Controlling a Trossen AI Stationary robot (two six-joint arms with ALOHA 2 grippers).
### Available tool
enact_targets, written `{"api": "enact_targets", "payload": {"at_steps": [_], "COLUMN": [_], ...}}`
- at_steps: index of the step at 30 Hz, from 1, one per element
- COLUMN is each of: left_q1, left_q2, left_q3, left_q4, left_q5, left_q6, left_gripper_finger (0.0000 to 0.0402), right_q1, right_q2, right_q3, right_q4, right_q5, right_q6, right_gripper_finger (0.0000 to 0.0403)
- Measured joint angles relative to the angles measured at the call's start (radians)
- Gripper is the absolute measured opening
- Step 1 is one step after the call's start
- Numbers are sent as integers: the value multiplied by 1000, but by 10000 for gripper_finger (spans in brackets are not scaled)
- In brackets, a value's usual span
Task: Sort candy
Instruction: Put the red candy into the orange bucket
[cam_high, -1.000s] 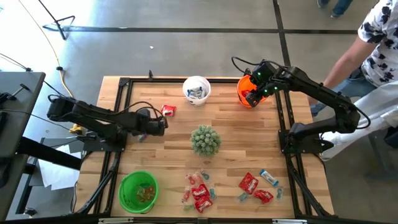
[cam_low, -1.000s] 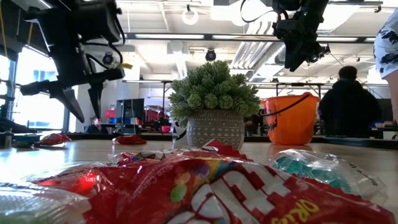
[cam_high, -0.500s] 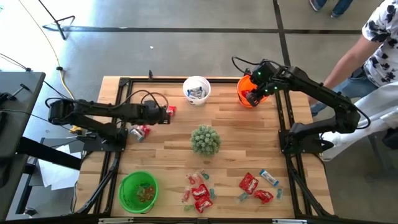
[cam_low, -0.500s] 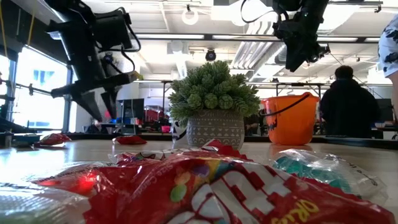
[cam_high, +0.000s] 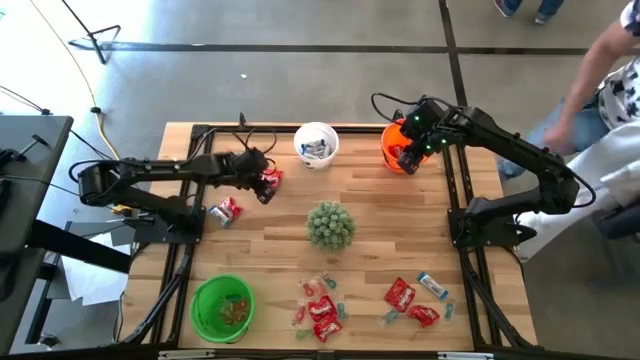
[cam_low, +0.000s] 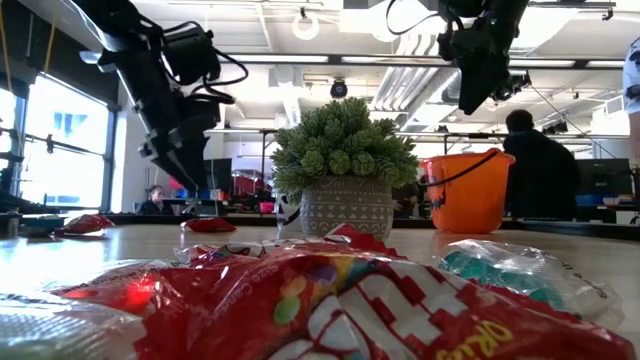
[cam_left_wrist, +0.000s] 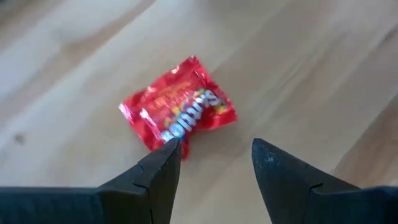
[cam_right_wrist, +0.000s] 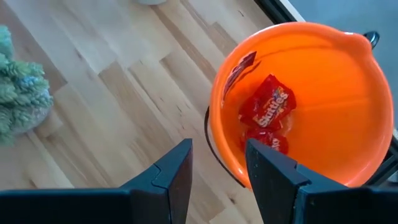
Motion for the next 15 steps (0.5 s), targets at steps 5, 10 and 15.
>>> {"api": "enact_targets", "payload": {"at_steps": [5,10,15], "left_q1": [36,51,52], "left_q2": [13,74,154], "left_q3": [0,0,0], "left_q4": [15,52,116], "left_q5": [2,3,10], "left_q6": [247,442,506], "left_gripper_finger": [186,186,186], "right_q1": [0,0,0], "right_q2": [0,0,0], "right_q3": [0,0,0], "right_q4": [0,0,0], "right_q5": [0,1,1], "right_q6": [67,105,105], "right_gripper_finger": [144,144,144]}}
